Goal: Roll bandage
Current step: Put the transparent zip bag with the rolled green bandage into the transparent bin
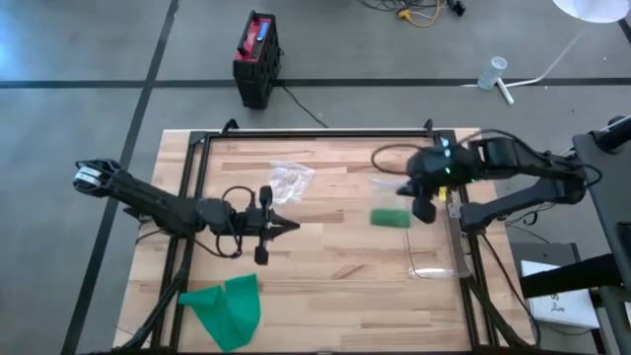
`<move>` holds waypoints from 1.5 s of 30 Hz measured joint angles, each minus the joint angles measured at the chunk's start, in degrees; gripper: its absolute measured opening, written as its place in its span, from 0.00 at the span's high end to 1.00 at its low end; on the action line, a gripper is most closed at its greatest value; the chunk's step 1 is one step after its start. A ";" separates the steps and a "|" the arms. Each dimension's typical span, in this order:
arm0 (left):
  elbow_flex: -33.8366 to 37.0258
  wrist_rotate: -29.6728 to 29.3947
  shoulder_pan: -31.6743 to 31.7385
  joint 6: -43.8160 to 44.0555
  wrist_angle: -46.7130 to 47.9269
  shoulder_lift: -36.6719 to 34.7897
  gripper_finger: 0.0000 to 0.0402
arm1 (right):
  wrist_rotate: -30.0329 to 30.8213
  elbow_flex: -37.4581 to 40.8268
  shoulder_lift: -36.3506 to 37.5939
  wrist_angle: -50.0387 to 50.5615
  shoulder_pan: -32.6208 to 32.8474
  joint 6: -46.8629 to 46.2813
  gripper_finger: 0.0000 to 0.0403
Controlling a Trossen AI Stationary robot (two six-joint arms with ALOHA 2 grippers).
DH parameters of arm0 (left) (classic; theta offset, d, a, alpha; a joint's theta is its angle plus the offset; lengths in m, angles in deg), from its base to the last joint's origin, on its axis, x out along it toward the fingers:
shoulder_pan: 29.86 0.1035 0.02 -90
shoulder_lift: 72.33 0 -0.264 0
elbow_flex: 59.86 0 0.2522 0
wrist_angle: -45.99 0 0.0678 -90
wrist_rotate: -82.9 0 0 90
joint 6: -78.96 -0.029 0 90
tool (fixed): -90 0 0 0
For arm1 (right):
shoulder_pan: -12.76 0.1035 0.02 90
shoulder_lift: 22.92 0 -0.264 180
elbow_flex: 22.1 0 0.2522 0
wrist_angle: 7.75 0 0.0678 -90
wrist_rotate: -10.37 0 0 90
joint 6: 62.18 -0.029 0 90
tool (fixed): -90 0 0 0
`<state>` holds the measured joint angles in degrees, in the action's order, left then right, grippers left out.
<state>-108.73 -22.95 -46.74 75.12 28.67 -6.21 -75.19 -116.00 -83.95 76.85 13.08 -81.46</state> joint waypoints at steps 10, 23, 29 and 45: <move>0.00 -0.08 -0.34 4.10 -0.40 0.26 0.99 | 2.12 3.10 -1.80 18.26 1.55 -10.74 1.00; 0.00 -0.11 -5.75 12.92 -3.70 4.85 1.00 | 1.00 9.67 -12.73 18.91 1.57 -5.15 1.00; 0.00 -0.08 -9.25 12.33 -7.50 7.41 0.99 | -1.04 12.91 -15.62 19.25 1.55 -0.33 1.00; 0.00 -0.17 -11.09 16.63 -8.91 10.10 0.99 | 9.20 11.30 -14.77 19.23 1.55 24.39 1.00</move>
<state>-108.73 -23.11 -57.83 91.75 19.76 3.89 -65.99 -104.70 -98.71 96.07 14.63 -57.07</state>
